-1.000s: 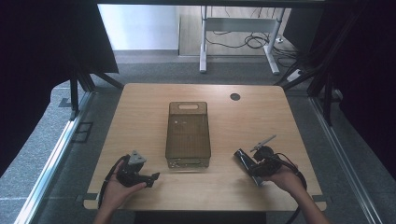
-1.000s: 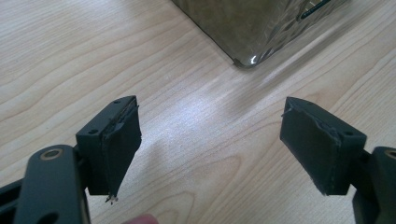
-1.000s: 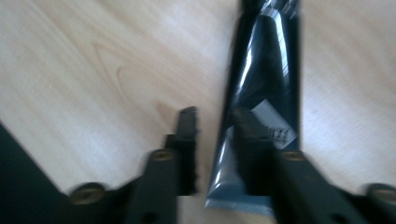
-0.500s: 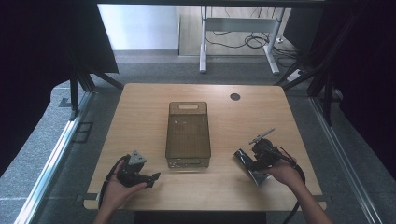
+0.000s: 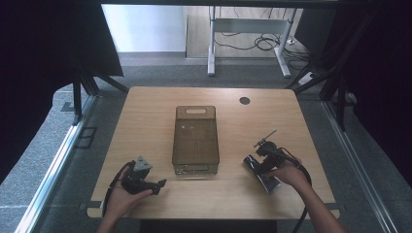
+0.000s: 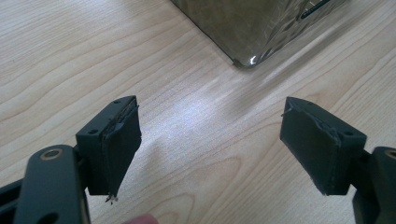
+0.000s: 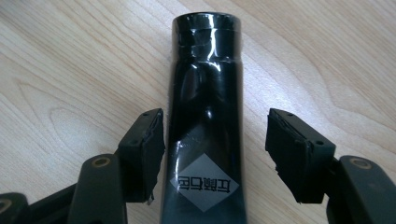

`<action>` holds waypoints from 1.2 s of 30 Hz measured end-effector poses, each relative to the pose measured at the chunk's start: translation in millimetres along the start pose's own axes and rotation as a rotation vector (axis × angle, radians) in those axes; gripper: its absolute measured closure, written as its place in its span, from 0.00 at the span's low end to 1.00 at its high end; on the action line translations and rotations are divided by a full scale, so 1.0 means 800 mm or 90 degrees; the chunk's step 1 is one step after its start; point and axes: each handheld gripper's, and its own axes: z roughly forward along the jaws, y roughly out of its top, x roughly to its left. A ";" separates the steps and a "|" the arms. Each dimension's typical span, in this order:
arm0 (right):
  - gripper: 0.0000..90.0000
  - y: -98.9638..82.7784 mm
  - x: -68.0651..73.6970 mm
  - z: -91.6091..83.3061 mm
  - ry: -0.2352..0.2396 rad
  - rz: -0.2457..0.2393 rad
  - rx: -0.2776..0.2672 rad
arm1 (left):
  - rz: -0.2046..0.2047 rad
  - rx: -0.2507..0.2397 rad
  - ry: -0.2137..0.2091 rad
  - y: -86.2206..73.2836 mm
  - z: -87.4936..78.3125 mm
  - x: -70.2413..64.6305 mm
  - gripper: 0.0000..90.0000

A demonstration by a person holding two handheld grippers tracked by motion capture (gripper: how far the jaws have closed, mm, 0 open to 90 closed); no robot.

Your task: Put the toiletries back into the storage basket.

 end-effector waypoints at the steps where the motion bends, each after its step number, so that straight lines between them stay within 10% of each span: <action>1: 0.41 0.001 0.001 0.001 0.000 -0.002 0.006 | 0.000 0.000 0.000 0.000 0.000 0.000 0.23; 36: 0.51 0.012 0.002 0.032 0.009 0.024 0.088 | 0.002 0.001 0.003 0.000 0.000 0.001 0.23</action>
